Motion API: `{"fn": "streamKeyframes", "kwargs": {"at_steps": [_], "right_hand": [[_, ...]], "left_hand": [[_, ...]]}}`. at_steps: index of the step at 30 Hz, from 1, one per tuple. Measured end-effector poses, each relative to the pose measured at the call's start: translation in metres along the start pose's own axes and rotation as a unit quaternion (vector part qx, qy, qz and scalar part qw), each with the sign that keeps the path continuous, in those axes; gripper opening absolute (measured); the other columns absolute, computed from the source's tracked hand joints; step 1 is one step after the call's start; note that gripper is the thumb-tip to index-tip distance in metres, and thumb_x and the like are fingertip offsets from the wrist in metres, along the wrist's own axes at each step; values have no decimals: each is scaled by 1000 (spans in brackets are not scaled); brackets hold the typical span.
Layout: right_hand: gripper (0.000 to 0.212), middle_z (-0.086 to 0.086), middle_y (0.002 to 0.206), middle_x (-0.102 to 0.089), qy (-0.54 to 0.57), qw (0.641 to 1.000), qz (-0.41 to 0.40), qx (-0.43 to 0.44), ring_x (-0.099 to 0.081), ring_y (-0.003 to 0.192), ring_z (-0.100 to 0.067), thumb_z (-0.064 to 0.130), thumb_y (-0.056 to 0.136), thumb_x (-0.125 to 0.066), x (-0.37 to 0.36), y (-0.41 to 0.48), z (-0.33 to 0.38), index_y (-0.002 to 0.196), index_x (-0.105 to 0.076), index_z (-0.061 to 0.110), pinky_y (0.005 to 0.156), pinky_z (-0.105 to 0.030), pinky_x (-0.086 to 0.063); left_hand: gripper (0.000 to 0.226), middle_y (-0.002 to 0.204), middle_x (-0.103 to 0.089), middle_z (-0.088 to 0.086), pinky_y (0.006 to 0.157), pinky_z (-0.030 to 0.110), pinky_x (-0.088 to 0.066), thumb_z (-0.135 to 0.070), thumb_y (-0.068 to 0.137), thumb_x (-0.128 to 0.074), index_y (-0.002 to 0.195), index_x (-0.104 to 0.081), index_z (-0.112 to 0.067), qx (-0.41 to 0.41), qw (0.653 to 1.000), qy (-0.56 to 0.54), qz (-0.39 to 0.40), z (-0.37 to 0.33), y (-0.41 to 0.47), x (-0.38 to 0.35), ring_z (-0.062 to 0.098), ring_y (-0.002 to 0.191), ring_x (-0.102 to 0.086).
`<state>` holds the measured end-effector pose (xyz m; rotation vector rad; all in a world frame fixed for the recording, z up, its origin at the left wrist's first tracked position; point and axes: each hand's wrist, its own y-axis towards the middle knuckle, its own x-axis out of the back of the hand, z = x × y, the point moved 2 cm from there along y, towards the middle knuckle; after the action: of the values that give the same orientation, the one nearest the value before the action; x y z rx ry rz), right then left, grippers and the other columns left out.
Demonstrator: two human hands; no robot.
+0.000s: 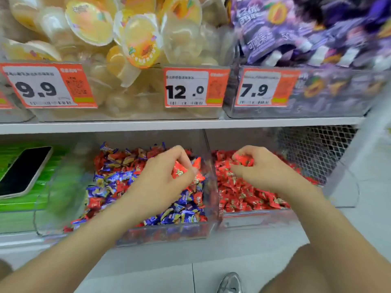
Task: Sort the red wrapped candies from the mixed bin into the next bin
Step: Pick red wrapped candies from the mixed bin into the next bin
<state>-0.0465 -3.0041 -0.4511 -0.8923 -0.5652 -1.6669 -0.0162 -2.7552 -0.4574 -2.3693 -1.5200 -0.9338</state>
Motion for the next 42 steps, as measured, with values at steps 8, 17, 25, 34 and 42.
{"fn": "streamKeyframes", "kwargs": {"at_steps": [8, 17, 25, 34, 42], "right_hand": [[51, 8, 109, -72, 16, 997, -72, 22, -57, 54, 2, 0, 87, -54, 28, -6, -48, 123, -71, 32, 55, -16, -42], [23, 18, 83, -52, -64, 996, -46, 49, -52, 96, -16, 14, 84, -69, 17, 4, -69, 94, -68, 34, 72, -26, -38], [69, -4, 151, -36, -267, 950, 155, 49, -37, 137, -42, 64, 86, -72, -30, 18, -51, 148, -41, 54, 114, -59, -35], [43, -7, 120, -57, -122, 982, -100, 107, -65, 105, -35, 20, 92, -61, -25, -1, 3, 134, -66, 30, 95, -47, -55], [25, 1, 96, -66, -95, 966, -12, 240, -64, 90, -23, 15, 89, -54, -93, -13, 99, 105, -71, 24, 83, -40, -55]], "left_hand": [[18, 80, -58, -4, 70, 42, -53, -46, 97, -60, 98, -47, -33, -133, 954, 269, 6, -67, 62, -79, 30, 79, -63], [35, 94, -62, -20, 84, 33, -48, -37, 85, -72, 120, -68, -36, -123, 943, 226, 209, -64, 95, -101, 11, 91, -57], [8, 96, -56, -12, 89, 47, -45, -30, 94, -57, 94, -63, -34, -174, 948, 267, -5, -31, 61, -75, 19, 97, -48], [3, 91, -51, -11, 84, 43, -49, -30, 96, -57, 93, -56, -32, -123, 960, 248, -48, 10, 25, -11, 18, 89, -52], [71, 148, -31, 16, 112, 52, -38, -67, 94, -54, 145, -36, -21, 235, 882, 375, 163, 70, -2, 45, 45, 140, -31]]}}
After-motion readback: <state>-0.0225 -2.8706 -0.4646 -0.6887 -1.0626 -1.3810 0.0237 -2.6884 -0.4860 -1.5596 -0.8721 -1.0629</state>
